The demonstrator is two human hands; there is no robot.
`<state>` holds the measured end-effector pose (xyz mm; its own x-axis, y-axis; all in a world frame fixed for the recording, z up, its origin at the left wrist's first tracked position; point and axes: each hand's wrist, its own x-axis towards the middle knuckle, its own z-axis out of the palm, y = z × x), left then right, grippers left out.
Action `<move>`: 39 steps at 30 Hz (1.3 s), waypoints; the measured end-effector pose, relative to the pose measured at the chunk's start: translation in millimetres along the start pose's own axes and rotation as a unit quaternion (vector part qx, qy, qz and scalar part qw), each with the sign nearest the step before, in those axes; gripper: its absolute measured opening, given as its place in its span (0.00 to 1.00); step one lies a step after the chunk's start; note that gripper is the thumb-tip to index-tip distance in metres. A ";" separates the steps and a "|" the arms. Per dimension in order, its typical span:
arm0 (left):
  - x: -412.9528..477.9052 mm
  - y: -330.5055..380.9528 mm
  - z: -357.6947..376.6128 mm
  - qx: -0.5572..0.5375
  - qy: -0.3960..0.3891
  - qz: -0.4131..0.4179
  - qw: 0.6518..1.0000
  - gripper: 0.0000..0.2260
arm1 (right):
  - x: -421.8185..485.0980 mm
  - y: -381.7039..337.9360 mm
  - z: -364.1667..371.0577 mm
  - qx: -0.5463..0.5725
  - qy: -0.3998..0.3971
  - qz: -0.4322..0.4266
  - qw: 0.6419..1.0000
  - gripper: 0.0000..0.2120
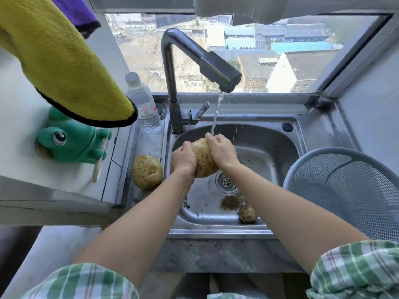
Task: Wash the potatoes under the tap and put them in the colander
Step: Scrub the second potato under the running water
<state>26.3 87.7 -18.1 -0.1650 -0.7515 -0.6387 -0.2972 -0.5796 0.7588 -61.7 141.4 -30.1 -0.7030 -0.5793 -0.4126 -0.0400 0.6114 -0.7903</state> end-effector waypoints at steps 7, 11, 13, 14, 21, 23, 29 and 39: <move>3.3 3.3 -2.8 0.067 0.028 0.022 0.997 0.16 | 1.5 -8.5 -1.7 -0.018 0.030 -0.027 0.999 0.18; 1.2 7.4 -2.3 0.060 0.029 0.007 0.998 0.15 | -6.8 -10.5 0.5 -0.092 0.040 -0.116 0.988 0.19; 1.8 10.2 -4.6 0.058 0.030 -0.002 0.998 0.15 | -14.1 -5.2 3.6 -0.120 0.017 -0.186 0.975 0.19; 2.3 11.0 -5.1 0.069 0.029 0.006 0.997 0.15 | -12.6 -4.6 2.0 -0.103 0.004 -0.177 0.979 0.19; 0.8 11.5 -3.9 0.093 0.000 0.009 0.996 0.16 | -7.0 -6.8 -9.7 0.084 -0.052 -0.018 0.995 0.21; 3.9 13.5 -6.9 0.080 -0.023 -0.022 0.996 0.19 | -9.7 -2.4 -10.4 0.049 -0.055 -0.070 0.995 0.23; -2.2 3.4 1.1 0.062 -0.100 0.055 0.991 0.23 | 3.3 -7.3 -8.2 0.109 0.017 0.041 0.993 0.20; 6.3 12.2 8.8 0.153 -0.062 0.078 0.983 0.14 | -2.8 3.3 -20.5 0.138 -0.038 0.042 0.989 0.15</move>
<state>13.4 78.6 -13.9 -0.3392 -0.7688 -0.5421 -0.5243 -0.3240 0.7875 -74.4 156.1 -22.2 -0.6391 -0.5782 -0.5073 0.2193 0.4952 -0.8407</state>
